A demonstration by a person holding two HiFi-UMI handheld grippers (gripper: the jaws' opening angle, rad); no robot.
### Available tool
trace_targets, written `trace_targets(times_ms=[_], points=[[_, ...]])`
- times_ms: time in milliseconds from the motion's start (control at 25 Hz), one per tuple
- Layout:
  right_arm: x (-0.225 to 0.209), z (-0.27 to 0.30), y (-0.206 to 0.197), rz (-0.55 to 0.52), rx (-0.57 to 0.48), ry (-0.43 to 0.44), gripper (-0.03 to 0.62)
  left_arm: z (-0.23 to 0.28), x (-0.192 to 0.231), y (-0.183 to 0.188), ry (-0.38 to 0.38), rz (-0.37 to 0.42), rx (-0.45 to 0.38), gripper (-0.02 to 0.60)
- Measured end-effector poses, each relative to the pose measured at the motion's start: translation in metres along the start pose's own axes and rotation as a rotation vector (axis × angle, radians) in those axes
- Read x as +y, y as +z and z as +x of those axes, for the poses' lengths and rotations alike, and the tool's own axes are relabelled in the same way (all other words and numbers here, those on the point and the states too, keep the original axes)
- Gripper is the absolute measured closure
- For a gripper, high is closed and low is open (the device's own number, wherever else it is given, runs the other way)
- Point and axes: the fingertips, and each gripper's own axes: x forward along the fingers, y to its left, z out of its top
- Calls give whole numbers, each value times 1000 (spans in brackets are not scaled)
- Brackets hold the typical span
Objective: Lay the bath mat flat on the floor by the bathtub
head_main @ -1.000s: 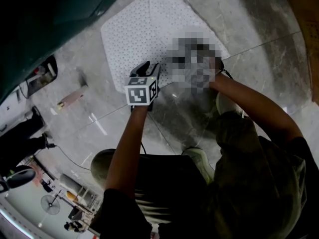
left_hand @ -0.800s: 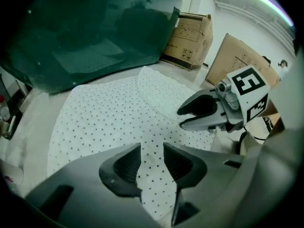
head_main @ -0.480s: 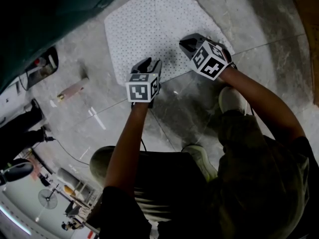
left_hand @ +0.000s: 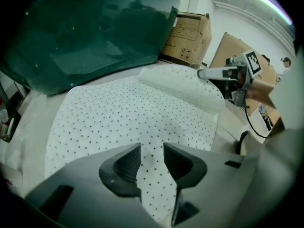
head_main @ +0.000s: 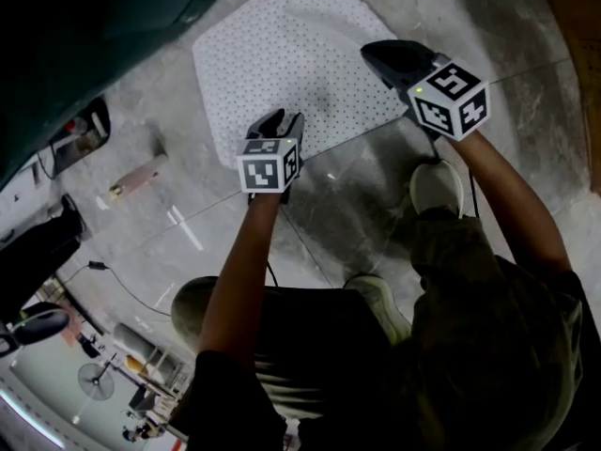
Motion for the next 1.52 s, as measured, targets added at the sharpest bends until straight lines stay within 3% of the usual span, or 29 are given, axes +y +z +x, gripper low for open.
trace_targets(times_ms=[120,320,440,560,760,920,1080,1200,1320,1440,1520], points=[[-33,-40,17,77,-76,-28,563,5,-8,0,-11,9,-2,420],[-113,-100,9,79,-122,-266,563,4,-10,4,1,29,-5,420],[-161,-121,-9,141,-112,-376,563,7,-9,8,1,20,-20,420],[-187,-112,-18,160,-68,-419,563,11,-4,8,-1,-9,-19,420],[-222,-96,-23,26,128,-561,563,15,-8,-2,-19,-55,19,420],[-235,-89,-32,-44,228,-608,558,14,-7,-11,-20,-55,40,419],[-241,-89,-35,-91,257,-622,536,7,0,-9,-3,-68,21,419],[-247,-93,-34,-75,245,-626,519,-2,9,-4,22,-81,-8,419],[-252,-103,-23,-57,208,-675,450,-12,21,-5,48,-114,-18,419],[-245,-113,6,-121,142,-746,450,-21,36,-6,72,-130,-33,419],[-228,-101,26,-130,93,-703,475,-25,51,-8,101,-158,-54,419]])
